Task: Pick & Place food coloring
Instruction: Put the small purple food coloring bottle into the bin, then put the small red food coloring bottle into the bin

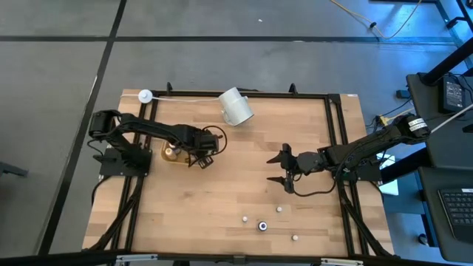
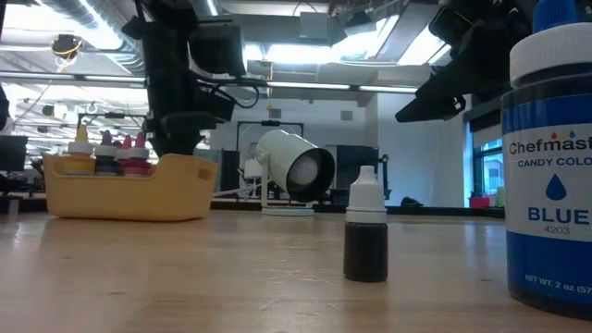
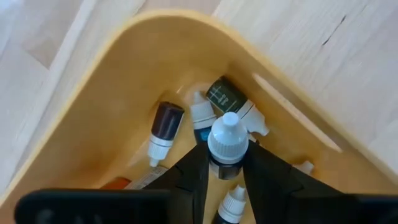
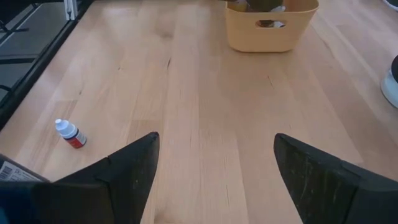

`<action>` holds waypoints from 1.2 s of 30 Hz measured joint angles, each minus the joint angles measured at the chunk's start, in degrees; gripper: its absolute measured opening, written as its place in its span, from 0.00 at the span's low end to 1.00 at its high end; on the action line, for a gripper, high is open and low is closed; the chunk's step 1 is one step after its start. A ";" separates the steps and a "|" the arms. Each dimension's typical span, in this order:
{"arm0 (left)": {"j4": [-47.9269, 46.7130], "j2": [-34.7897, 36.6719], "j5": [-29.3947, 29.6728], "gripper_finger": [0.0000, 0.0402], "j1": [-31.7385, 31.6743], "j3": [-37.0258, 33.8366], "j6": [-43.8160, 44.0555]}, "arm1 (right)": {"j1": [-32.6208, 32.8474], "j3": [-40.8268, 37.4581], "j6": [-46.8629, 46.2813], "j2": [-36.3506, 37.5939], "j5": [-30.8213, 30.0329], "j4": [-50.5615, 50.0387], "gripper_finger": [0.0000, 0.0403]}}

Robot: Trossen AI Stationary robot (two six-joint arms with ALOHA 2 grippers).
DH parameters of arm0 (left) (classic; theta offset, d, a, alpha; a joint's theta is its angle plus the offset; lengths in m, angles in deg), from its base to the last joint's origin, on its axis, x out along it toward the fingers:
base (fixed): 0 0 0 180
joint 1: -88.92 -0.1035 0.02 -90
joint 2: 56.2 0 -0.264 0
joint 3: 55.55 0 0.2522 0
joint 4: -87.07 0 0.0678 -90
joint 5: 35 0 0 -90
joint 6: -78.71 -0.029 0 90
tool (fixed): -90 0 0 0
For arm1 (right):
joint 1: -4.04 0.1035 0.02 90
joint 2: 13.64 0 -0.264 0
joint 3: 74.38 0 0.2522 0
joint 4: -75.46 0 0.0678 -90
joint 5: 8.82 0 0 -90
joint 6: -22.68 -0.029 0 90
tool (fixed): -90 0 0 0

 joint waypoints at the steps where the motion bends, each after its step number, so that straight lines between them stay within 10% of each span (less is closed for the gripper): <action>1: -0.03 0.02 0.00 0.23 0.00 0.00 0.00 | 0.00 0.00 0.00 0.00 0.00 -0.01 0.79; 21: 2.02 1.71 4.80 0.33 4.22 5.69 -6.23 | 0.00 0.00 0.00 0.00 0.02 -0.05 0.79; 36: 42.91 -0.71 -8.53 0.33 23.76 8.17 -23.21 | 0.00 0.00 -0.20 0.00 0.07 -0.39 0.79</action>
